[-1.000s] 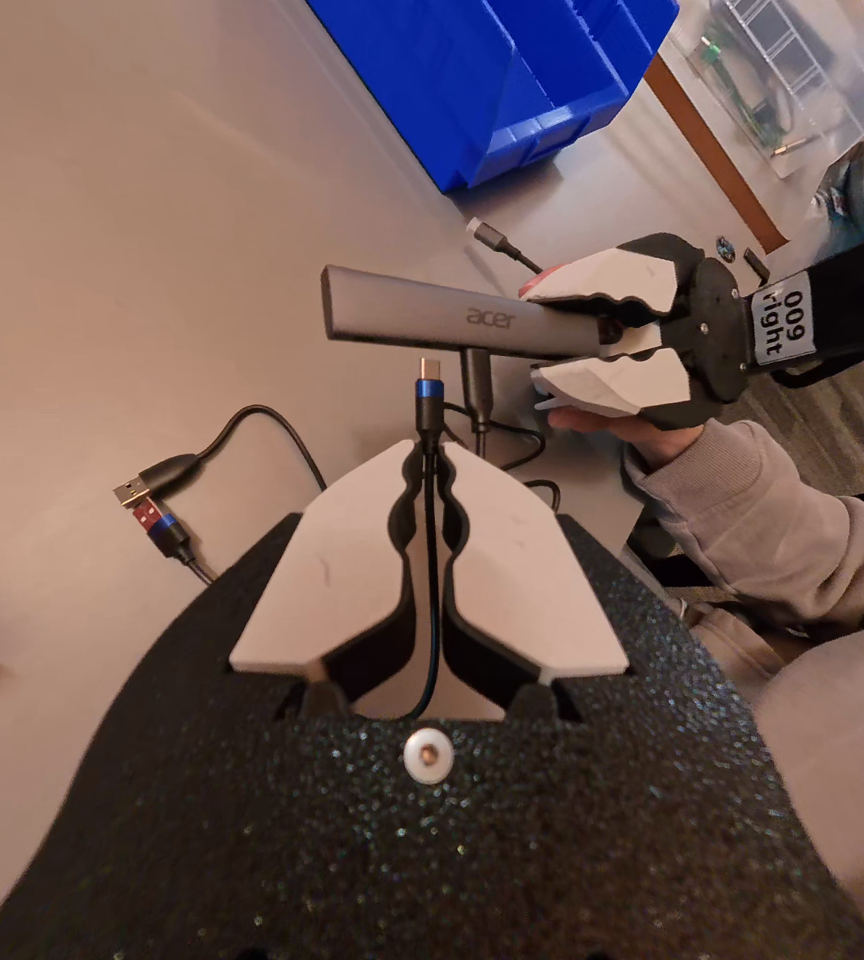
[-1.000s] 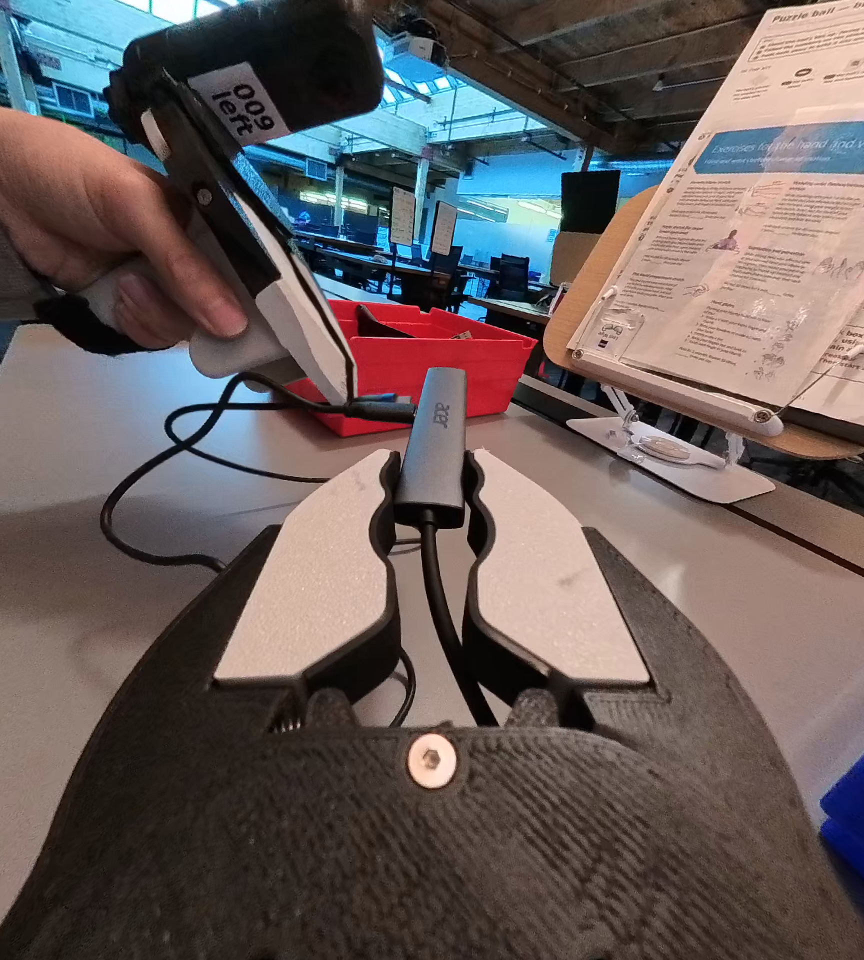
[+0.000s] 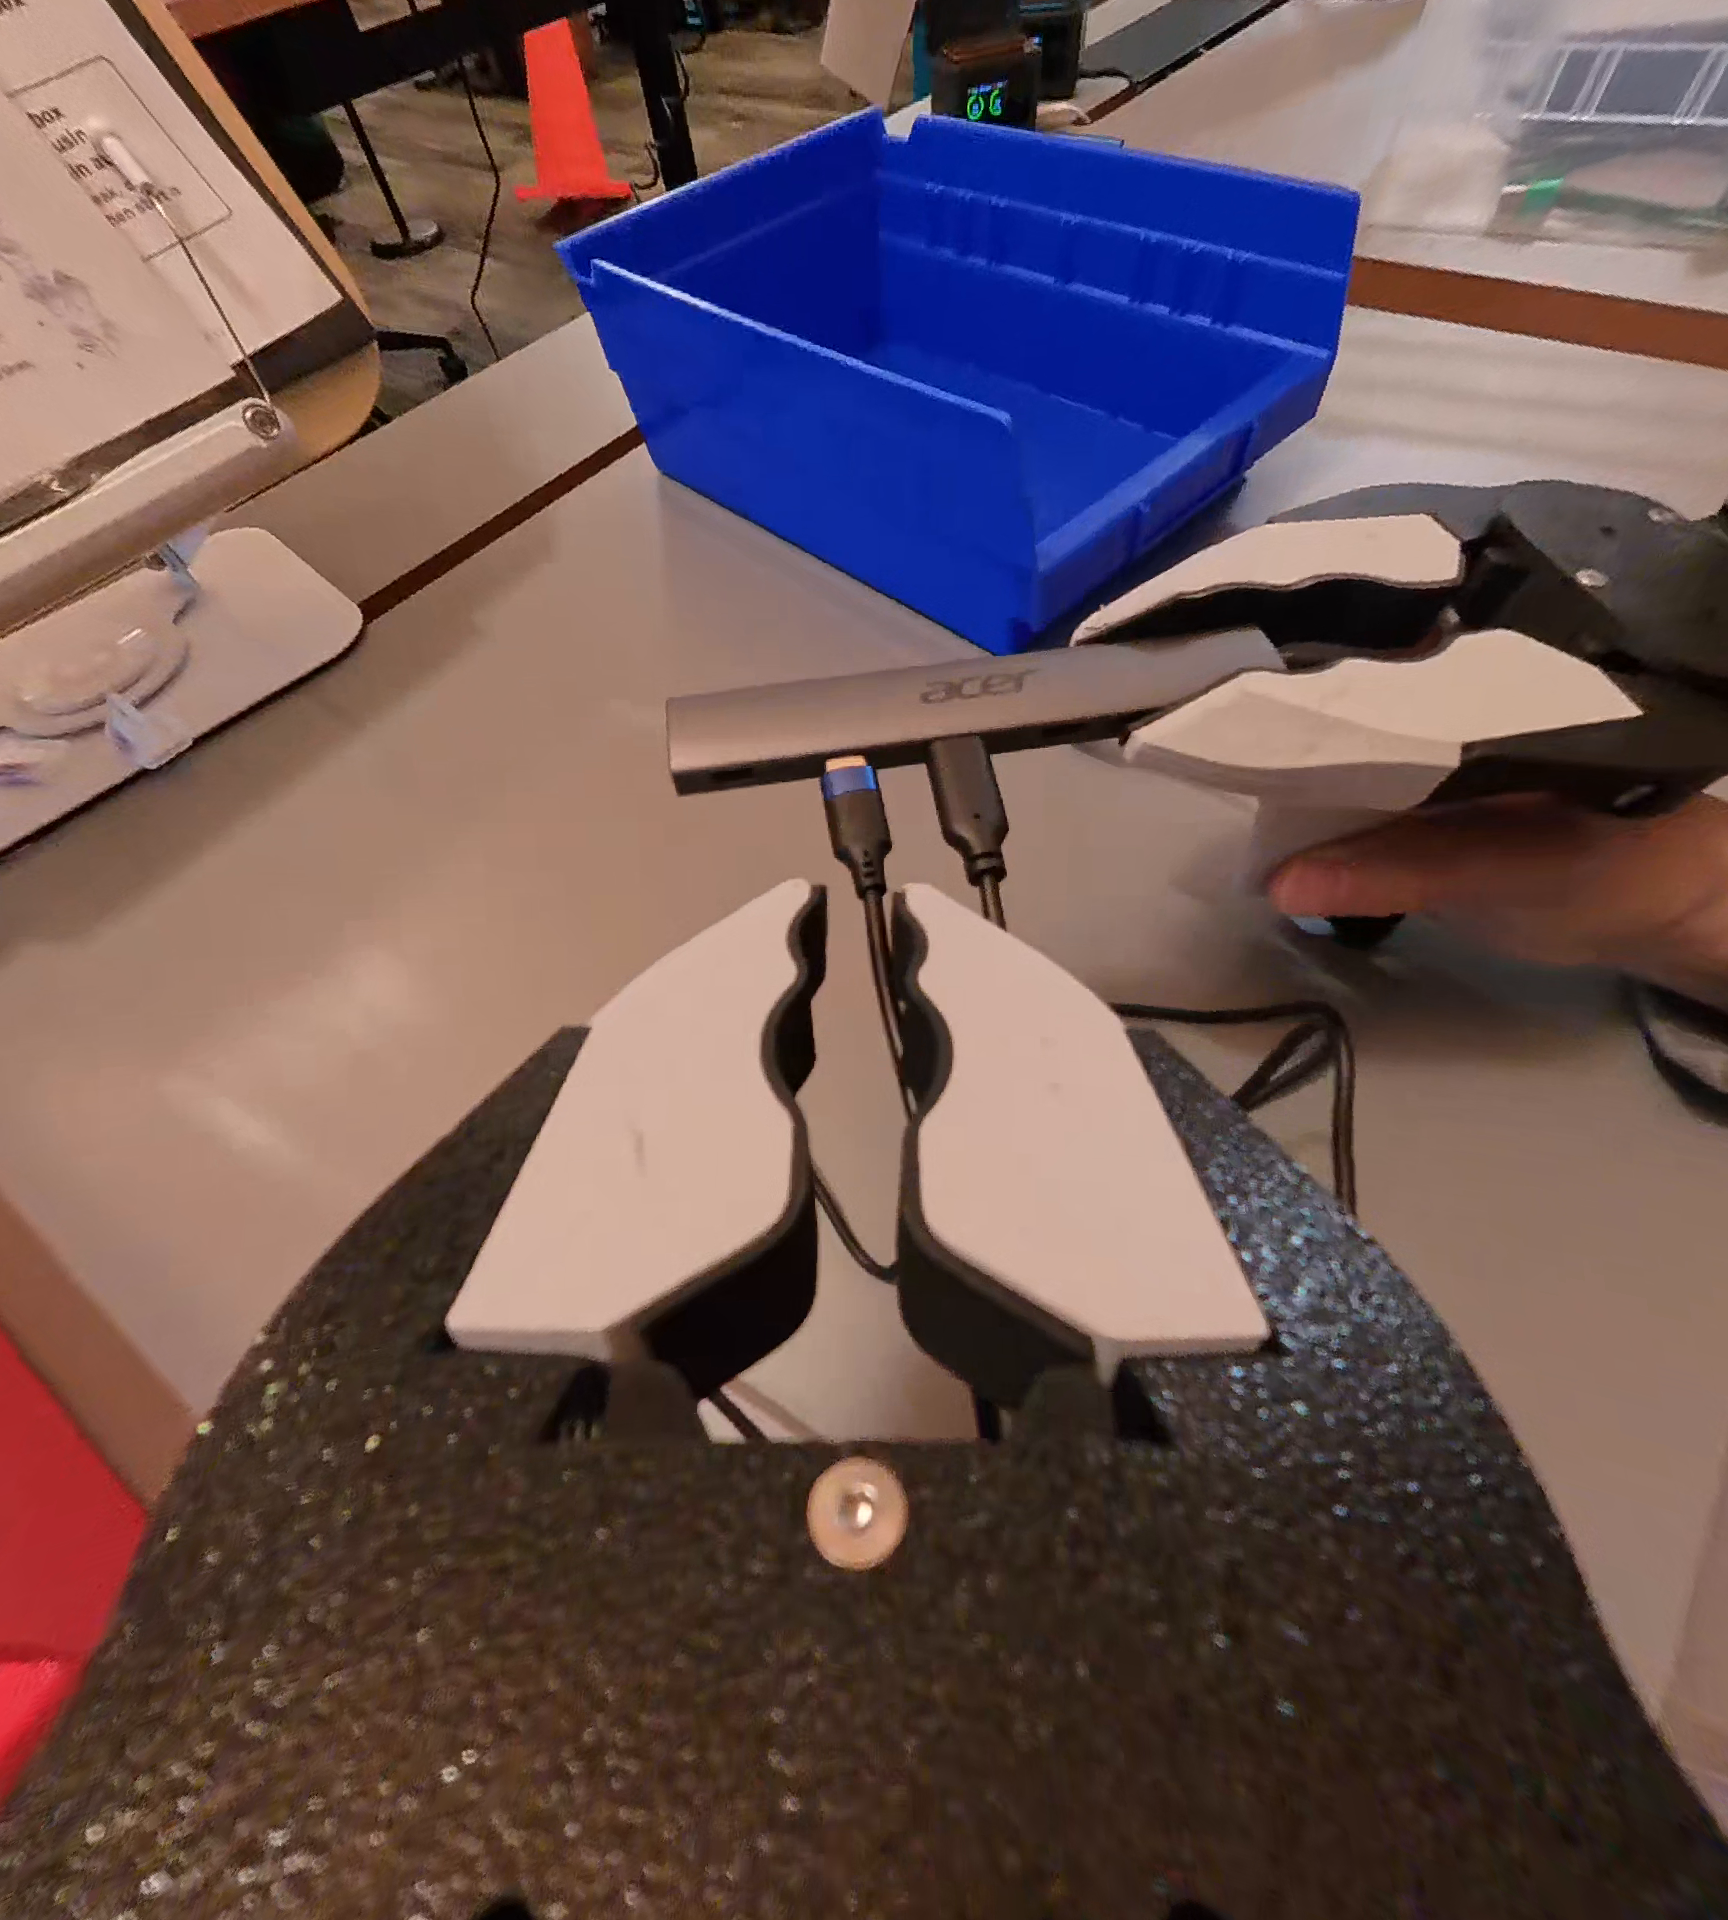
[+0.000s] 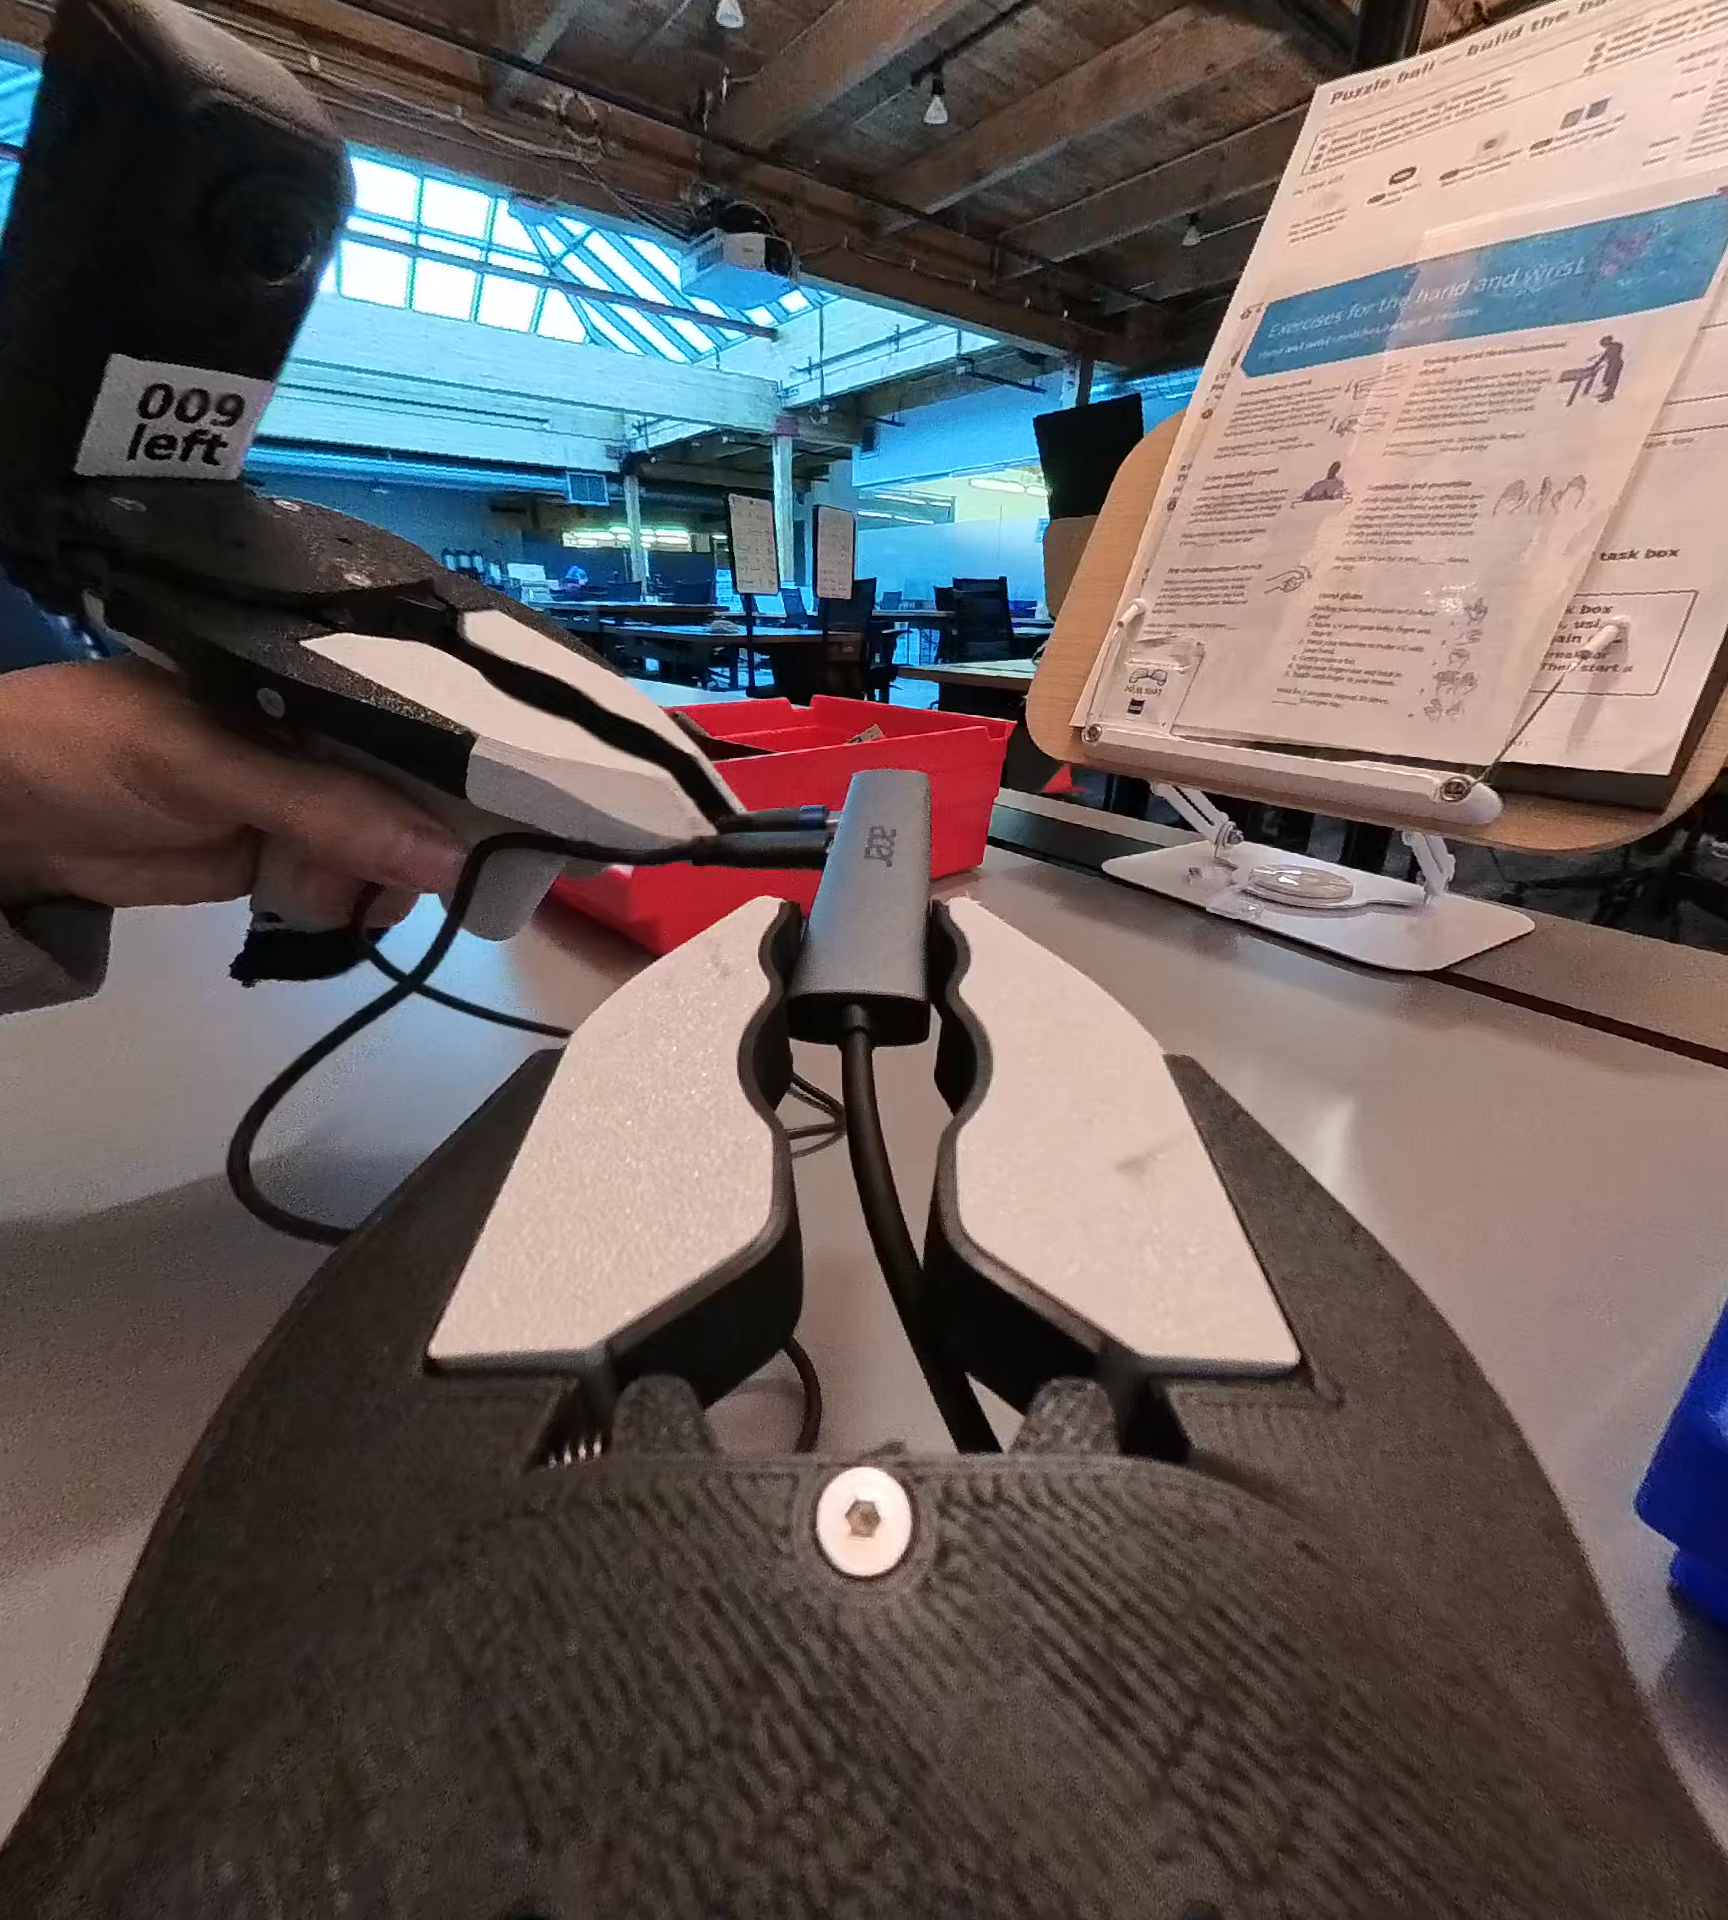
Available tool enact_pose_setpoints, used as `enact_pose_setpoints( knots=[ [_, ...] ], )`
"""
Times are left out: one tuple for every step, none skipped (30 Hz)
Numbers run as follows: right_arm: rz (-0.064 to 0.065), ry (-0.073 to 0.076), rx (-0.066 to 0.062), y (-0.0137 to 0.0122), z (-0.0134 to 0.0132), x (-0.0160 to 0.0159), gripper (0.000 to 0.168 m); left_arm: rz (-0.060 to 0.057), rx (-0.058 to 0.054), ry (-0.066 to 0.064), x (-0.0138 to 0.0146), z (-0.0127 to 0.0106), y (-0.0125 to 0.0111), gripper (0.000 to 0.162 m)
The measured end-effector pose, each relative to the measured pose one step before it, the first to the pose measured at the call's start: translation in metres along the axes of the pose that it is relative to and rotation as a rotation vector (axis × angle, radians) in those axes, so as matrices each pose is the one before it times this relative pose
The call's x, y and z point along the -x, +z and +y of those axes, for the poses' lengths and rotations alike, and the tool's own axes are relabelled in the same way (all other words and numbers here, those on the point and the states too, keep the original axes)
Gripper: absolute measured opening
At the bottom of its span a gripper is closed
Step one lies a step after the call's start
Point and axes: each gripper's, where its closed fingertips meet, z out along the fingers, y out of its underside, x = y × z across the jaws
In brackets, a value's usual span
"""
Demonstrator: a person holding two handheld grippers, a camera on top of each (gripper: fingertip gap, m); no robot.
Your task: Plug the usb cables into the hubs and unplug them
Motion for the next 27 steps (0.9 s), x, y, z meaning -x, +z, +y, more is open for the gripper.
enact_pose_setpoints(
  knots=[
    [0.0004, -0.0007, -0.0015, 0.00003, -0.00021, -0.00004, 0.024, -0.0023, -0.0088, 0.0059, -0.00067, -0.00123, -0.00044, 0.005],
    [-0.0005, 0.0003, -0.0016, -0.00004, -0.00013, 0.00007, 0.024, -0.0087, 0.0, 0.007, 0.00018, 0.00016, 0.00003, 0.005],
    [-0.0017, -0.0002, 0.0023, 0.00017, 0.00036, 0.00031, 0.024, -0.0118, 0.0057, 0.0102, 0.00041, 0.00099, 0.0002, 0.005],
    [0.0002, -0.0035, 0.0015, 0.00027, 0.00015, 0.00033, 0.024, -0.0155, -0.002, 0.0147, 0.00048, -0.00008, -0.0001, 0.005],
    [0.0026, -0.0071, -0.0006, 0.00006, -0.0001, 0.00044, 0.024, -0.0184, -0.0113, 0.0212, 0.00041, -0.00114, -0.00053, 0.004],
    [0.001, -0.0075, 0.0005, 0.00011, 0.00015, 0.00063, 0.024, -0.0187, -0.0075, 0.0256, 0.00017, -0.00031, -0.00035, 0.004],
    [-0.001, -0.004, 0.0032, 0.00036, 0.00038, 0.00053, 0.024, -0.0196, -0.0004, 0.0256, 0.00018, 0.00068, -0.00012, 0.004],
    [-0.0015, -0.0004, 0.0058, 0.00049, 0.00068, 0.0006, 0.024, -0.0187, 0.0049, 0.0202, 0.00012, 0.00128, 0.00022, 0.004],
    [-0.0036, 0.006, 0.0111, 0.00074, 0.00128, 0.00082, 0.024, -0.0132, 0.0124, 0.0153, -0.00015, 0.00224, 0.00057, 0.004],
    [-0.005, 0.0109, 0.01, 0.00054, 0.0012, 0.00041, 0.025, -0.0133, 0.0084, 0.0116, 0.00049, 0.00126, 0.00034, 0.004],
    [-0.0036, 0.0126, 0.0023, 0.00002, 0.00034, 0.00004, 0.025, -0.0127, -0.0075, 0.0014, 0.00103, -0.00135, -0.00019, 0.004],
    [-0.0021, 0.0096, -0.0056, -0.00058, -0.00076, -0.00019, 0.025, -0.001, -0.0074, -0.0039, 0.00001, -0.00193, -0.00002, 0.004],
    [-0.0017, 0.0127, -0.0039, -0.00061, -0.00044, -0.0005, 0.026, 0.0032, 0.001, 0.0012, -0.00004, -0.00126, 0.00045, 0.004],
    [0.0004, 0.0055, 0.0039, 0.00014, 0.00046, -0.00041, 0.026, 0.0, 0.0105, 0.0086, 0.00059, -0.00001, 0.00078, 0.004],
    [0.0033, -0.0055, 0.007, 0.00071, 0.0008, 0.00026, 0.026, -0.0043, 0.0201, 0.0144, 0.00112, 0.00159, 0.00141, 0.004],
    [0.0, -0.0117, 0.0031, 0.00047, 0.00041, 0.00121, 0.027, -0.0065, 0.0154, 0.0142, 0.00141, 0.0017, 0.00132, 0.004],
    [-0.0015, -0.0084, 0.0024, 0.00042, 0.00029, 0.00105, 0.028, -0.0054, 0.0053, 0.0038, 0.00157, 0.00099, 0.00067, 0.004],
    [-0.0004, -0.0035, 0.0031, 0.00044, 0.00038, 0.00041, 0.028, -0.0007, -0.0073, -0.0037, 0.00113, -0.00039, -0.00031, 0.003],
    [-0.0043, -0.0012, 0.0008, 0.00007, 0.00011, 0.00063, 0.028, 0.0049, -0.004, 0.0005, 0.00056, 0.00021, -0.00052, 0.003],
    [-0.0075, 0.0, 0.0039, 0.00016, 0.00036, 0.001, 0.028, 0.0, -0.0061, 0.0051, 0.00116, 0.00006, -0.00094, 0.003],
    [0.0011, -0.005, 0.0092, 0.00071, 0.00115, 0.0003, 0.028, -0.0019, -0.0175, -0.0036, 0.00098, -0.00177, -0.00125, 0.003],
    [0.0009, -0.0105, 0.009, 0.00093, 0.0011, 0.00108, 0.028, -0.0007, -0.0257, -0.0148, 0.00066, -0.00345, -0.00153, 0.003],
    [0.0018, -0.0072, 0.0143, 0.00123, 0.00174, 0.00061, 0.028, 0.0011, -0.0103, -0.0023, 0.00027, -0.00192, -0.00092, 0.003],
    [-0.0035, -0.0002, 0.0101, 0.00076, 0.00124, 0.00062, 0.028, 0.0007, 0.0164, 0.0154, 0.00061, 0.00165, 0.00014, 0.003],
    [0.0014, -0.0047, 0.0015, -0.00011, 0.00026, 0.00041, 0.029, 0.0026, 0.0208, 0.0136, -0.00005, 0.00233, 0.00109, 0.004],
    [-0.0006, 0.0057, -0.0123, -0.00112, -0.00151, -0.00058, 0.029, 0.0056, 0.0025, 0.0028, -0.00087, 0.00046, 0.00151, 0.004],
    [-0.0004, 0.0156, -0.0185, -0.00165, -0.00208, -0.00175, 0.029, 0.0118, -0.0038, -0.0047, -0.00164, 0.00005, 0.00179, 0.004]
  ],
)
